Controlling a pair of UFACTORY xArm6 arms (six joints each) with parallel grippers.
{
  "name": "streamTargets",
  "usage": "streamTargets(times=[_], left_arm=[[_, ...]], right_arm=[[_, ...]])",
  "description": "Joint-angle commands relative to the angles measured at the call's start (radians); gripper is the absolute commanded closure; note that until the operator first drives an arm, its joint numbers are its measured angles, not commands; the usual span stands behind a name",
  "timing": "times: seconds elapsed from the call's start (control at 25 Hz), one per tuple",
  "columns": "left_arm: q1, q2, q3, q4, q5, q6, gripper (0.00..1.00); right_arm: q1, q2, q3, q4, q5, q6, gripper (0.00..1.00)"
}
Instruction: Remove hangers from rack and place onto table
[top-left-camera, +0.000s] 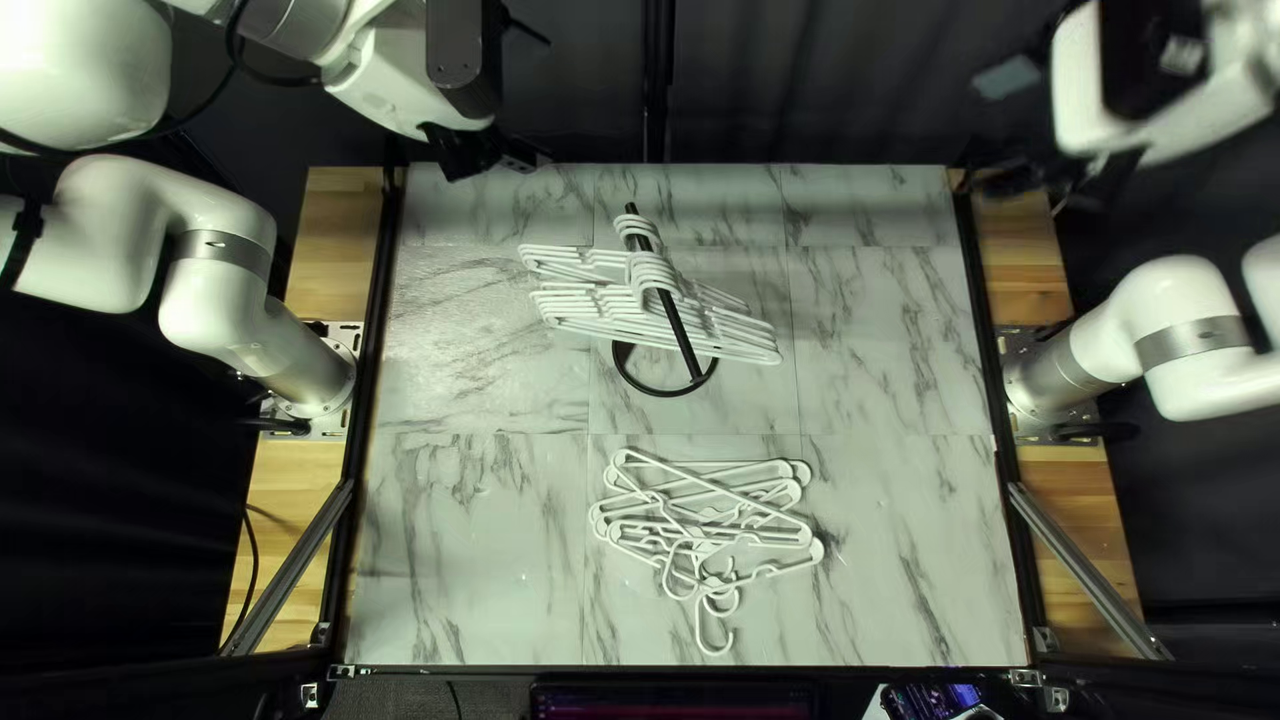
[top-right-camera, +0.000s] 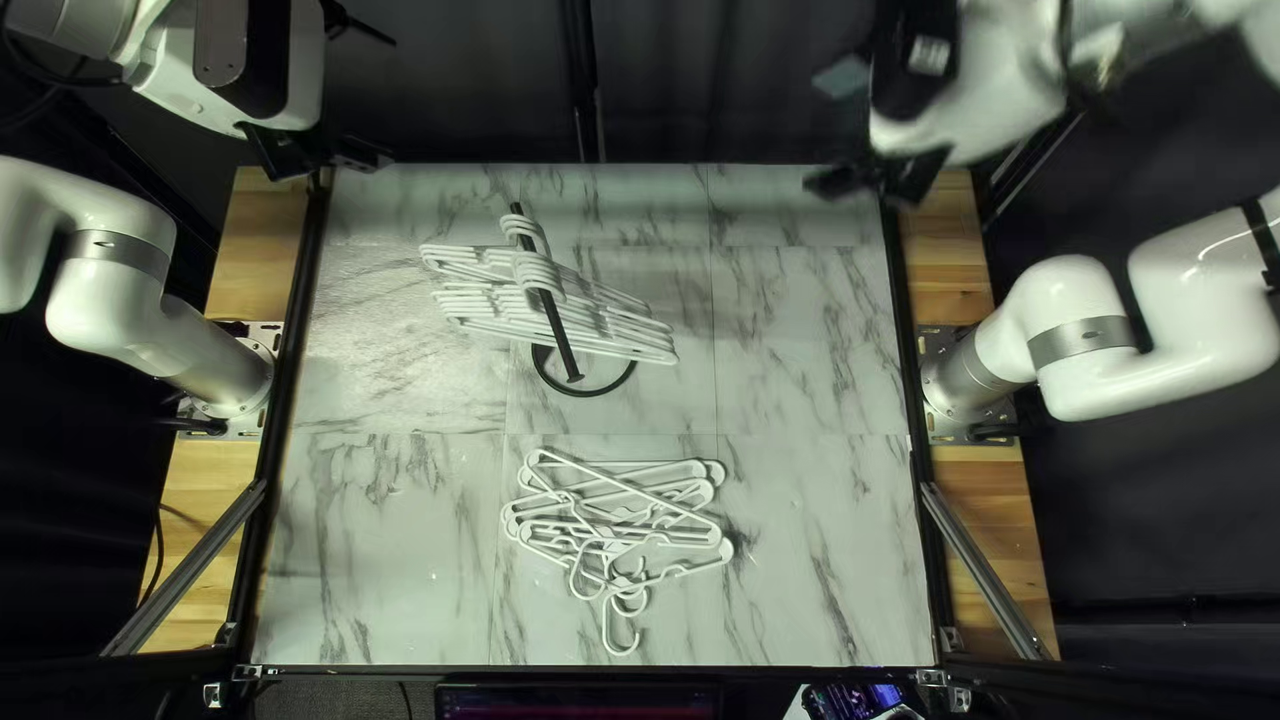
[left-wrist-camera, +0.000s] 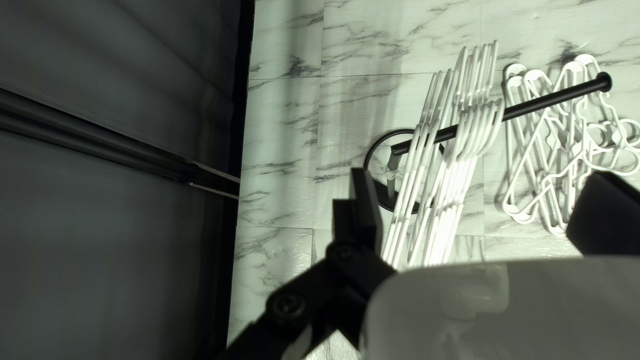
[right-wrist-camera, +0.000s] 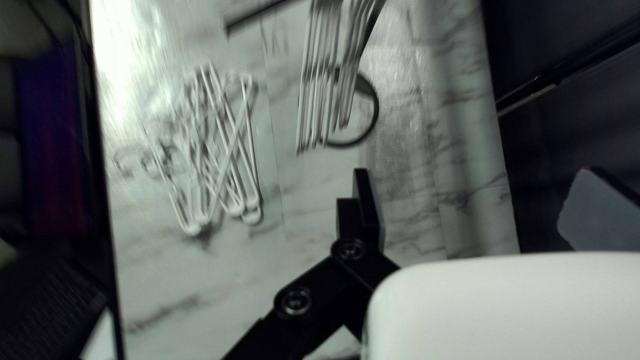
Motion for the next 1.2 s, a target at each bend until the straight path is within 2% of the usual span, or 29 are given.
streamTargets(times=[0.04, 0.32, 0.48, 0.6, 0.72, 0.76, 0.84, 1.2], left_arm=[[0.0, 0.0, 0.0, 0.0, 0.0, 0.0, 0.0], [0.0, 0.0, 0.0, 0.0, 0.0, 0.0, 0.0], [0.0, 0.0, 0.0, 0.0, 0.0, 0.0, 0.0], [0.0, 0.0, 0.0, 0.0, 0.0, 0.0, 0.0], [0.0, 0.0, 0.0, 0.0, 0.0, 0.0, 0.0], [0.0, 0.0, 0.0, 0.0, 0.0, 0.0, 0.0], [0.0, 0.0, 0.0, 0.0, 0.0, 0.0, 0.0], [0.0, 0.0, 0.0, 0.0, 0.0, 0.0, 0.0]], right_arm=[[-0.04, 0.011, 0.009, 0.031, -0.053, 0.025, 0.0], [-0.034, 0.009, 0.011, 0.031, -0.051, 0.017, 0.0], [-0.042, 0.068, -0.004, 0.046, -0.111, -0.04, 0.0], [-0.001, 0.082, 0.023, -0.042, -0.161, -0.022, 0.0], [0.041, 0.025, 0.122, -0.155, -0.225, 0.01, 0.0], [0.053, -0.008, 0.157, -0.201, -0.215, 0.031, 0.0], [0.09, -0.026, 0.17, -0.273, -0.171, 0.08, 0.0], [0.09, -0.026, 0.17, -0.273, -0.171, 0.08, 0.0]])
